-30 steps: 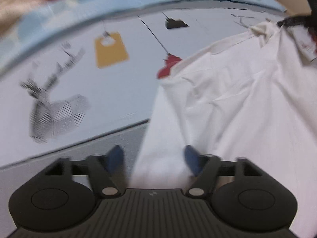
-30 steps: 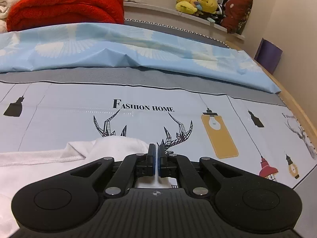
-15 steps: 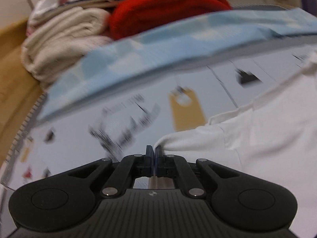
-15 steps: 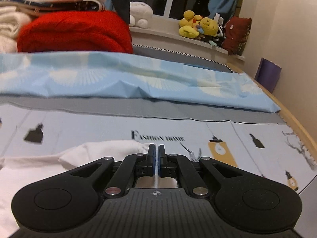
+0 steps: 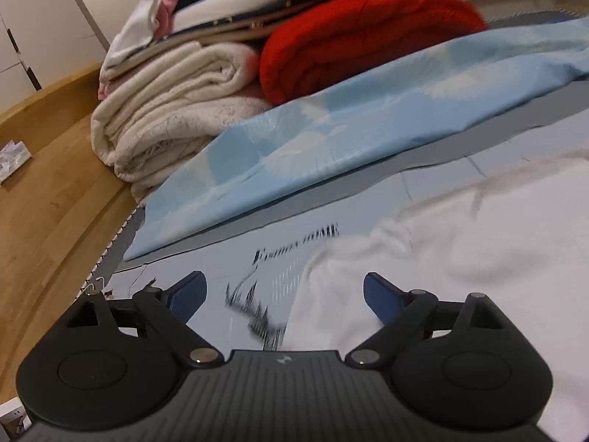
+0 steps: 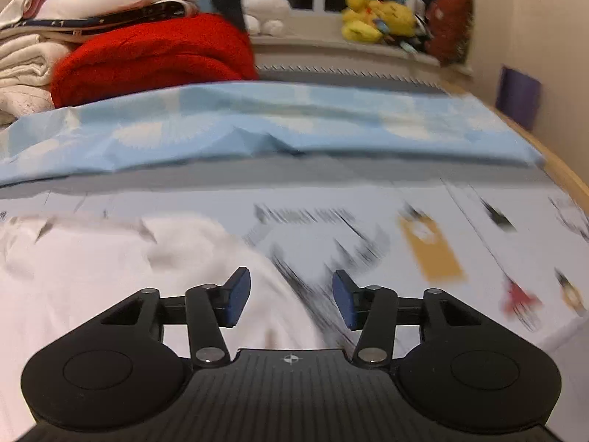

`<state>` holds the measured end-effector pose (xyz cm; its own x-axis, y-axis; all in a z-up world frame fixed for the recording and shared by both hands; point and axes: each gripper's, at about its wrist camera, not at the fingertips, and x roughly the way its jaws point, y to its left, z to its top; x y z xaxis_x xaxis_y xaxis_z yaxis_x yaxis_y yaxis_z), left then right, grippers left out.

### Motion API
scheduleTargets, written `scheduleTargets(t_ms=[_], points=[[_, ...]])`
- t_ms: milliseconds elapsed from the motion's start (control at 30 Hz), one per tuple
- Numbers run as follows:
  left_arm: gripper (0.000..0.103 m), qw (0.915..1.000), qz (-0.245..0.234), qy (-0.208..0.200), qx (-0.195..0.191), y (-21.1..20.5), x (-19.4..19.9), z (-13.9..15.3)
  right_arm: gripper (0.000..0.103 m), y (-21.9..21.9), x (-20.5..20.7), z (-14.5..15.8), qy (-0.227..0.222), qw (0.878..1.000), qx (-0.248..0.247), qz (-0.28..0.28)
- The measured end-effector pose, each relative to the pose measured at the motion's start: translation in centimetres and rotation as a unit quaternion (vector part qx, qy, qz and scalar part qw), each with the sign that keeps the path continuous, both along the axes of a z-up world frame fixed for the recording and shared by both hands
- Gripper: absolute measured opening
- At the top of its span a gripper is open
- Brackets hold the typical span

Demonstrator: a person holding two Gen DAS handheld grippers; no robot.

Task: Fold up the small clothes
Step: 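Lay the shirt flat on the bed and open both grippers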

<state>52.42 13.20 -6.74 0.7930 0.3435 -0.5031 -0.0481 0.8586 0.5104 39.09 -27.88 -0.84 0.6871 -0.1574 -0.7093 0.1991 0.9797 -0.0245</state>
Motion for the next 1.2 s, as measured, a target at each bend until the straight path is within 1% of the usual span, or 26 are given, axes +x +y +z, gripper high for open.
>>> scheduleTargets(t_ms=[67, 167, 267, 333, 367, 400, 433, 467, 500, 533, 600, 633, 667, 733, 767, 800, 833, 867, 900, 933, 967, 1000, 1033, 1067, 1133, 1200], points=[[0.095, 0.9993, -0.008, 0.016, -0.033, 0.6, -4.4, 0.3, 0.052, -2.3, -4.6, 0.1, 0.036, 0.999, 0.027, -0.008], [0.095, 0.995, 0.003, 0.038, -0.093, 1.4, -10.1, 1.0, 0.052, -4.1, -11.2, -1.2, 0.109, 0.992, 0.068, -0.018], [0.095, 0.9851, 0.026, 0.055, -0.161, 1.8, -14.9, 1.6, 0.052, -3.5, -16.2, -2.6, 0.165, 0.983, 0.085, -0.008], [0.095, 0.9783, 0.034, 0.059, -0.196, 1.5, -17.9, 2.0, 0.051, -2.4, -18.7, -3.3, 0.19, 0.975, 0.112, 0.009], [0.095, 0.9767, 0.035, 0.055, -0.204, 1.2, -19.3, 2.2, 0.05, -1.8, -19.8, -3.7, 0.202, 0.97, 0.13, 0.02], [0.096, 0.9762, 0.037, 0.047, -0.208, 1.0, -20.7, 2.3, 0.051, -0.9, -20.7, -4.2, 0.214, 0.967, 0.138, 0.031], [0.098, 0.9764, 0.041, 0.038, -0.209, 0.9, -21.8, 2.3, 0.045, 0.1, -21.5, -4.2, 0.207, 0.969, 0.125, 0.044], [0.099, 0.9766, 0.046, 0.032, -0.207, 0.8, -22.6, 2.2, 0.015, 1.3, -22.2, -4.1, 0.205, 0.972, 0.096, 0.067], [0.099, 0.9767, 0.052, 0.03, -0.206, 0.6, -23.2, 2.0, 0.0, 2.2, -22.5, -4.0, 0.207, 0.97, 0.087, 0.095], [0.099, 0.976, 0.057, 0.033, -0.208, 0.5, -23.5, 1.7, 0.002, 2.6, -22.7, -3.8, 0.21, 0.968, 0.09, 0.104], [0.099, 0.9735, 0.065, 0.04, -0.216, 0.4, -23.1, 1.4, 0.001, 2.7, -22.3, -3.0, 0.214, 0.967, 0.06, 0.124], [0.099, 0.9726, 0.07, 0.039, -0.218, 0.5, -22.9, 1.3, 0.001, 2.0, -21.7, -2.2, 0.206, 0.97, 0.027, 0.124], [0.099, 0.9726, 0.077, 0.034, -0.217, 0.6, -22.7, 1.4, 0.001, 0.5, -20.9, -1.3, 0.198, 0.974, -0.009, 0.106], [0.099, 0.9734, 0.091, 0.028, -0.208, 1.2, -22.1, 1.5, 0.001, -3.5, -18.7, 0.3, 0.192, 0.977, -0.076, 0.054], [0.099, 0.9728, 0.098, 0.029, -0.208, 1.5, -21.9, 1.3, 0.002, -6.2, -17.2, 1.1, 0.189, 0.974, -0.126, 0.01], [0.099, 0.9713, 0.105, 0.033, -0.211, 1.9, -21.5, 1.3, 0.002, -8.8, -15.9, 1.8, 0.182, 0.967, -0.173, -0.037], [0.099, 0.9686, 0.113, 0.038, -0.218, 2.3, -21.2, 1.0, 0.002, -11.5, -14.6, 2.5, 0.169, 0.957, -0.216, -0.096], [0.099, 0.9661, 0.121, 0.042, -0.224, 2.6, -20.9, 0.9, 0.019, -14.4, -13.5, 3.3, 0.151, 0.941, -0.251, -0.169], [0.099, 0.9637, 0.13, 0.045, -0.229, 2.9, -20.6, 0.8, 0.035, -16.5, -13.0, 4.0, 0.139, 0.928, -0.26, -0.228], [0.099, 0.9617, 0.139, 0.047, -0.232, 3.2, -20.4, 0.7, 0.062, -17.8, -13.0, 4.7, 0.125, 0.922, -0.249, -0.27], [0.099, 0.9603, 0.145, 0.047, -0.234, 3.4, -20.2, 0.7, 0.063, -18.3, -13.4, 5.3, 0.098, 0.927, -0.221, -0.286], [0.099, 0.9593, 0.147, 0.047, -0.236, 3.7, -20.1, 0.7, 0.063, -17.9, -14.1, 5.6, 0.07, 0.939, -0.188, -0.281], [0.099, 0.9589, 0.147, 0.046, -0.238, 3.9, -20.0, 0.7, 0.064, -17.1, -14.9, 5.5, 0.053, 0.951, -0.155, -0.263], [0.099, 0.9589, 0.148, 0.045, -0.237, 4.1, -19.8, 0.7, 0.064, -15.6, -15.6, 4.9, 0.05, 0.962, -0.123, -0.239], [0.099, 0.9591, 0.151, 0.045, -0.235, 4.4, -19.6, 0.7, 0.064, -11.7, -17.0, 3.4, 0.06, 0.979, -0.075, -0.18], [0.099, 0.959, 0.155, 0.048, -0.233, 4.8, -19.6, 0.7, 0.064, -7.3, -17.8, 2.3, 0.059, 0.989, -0.039, -0.131]])
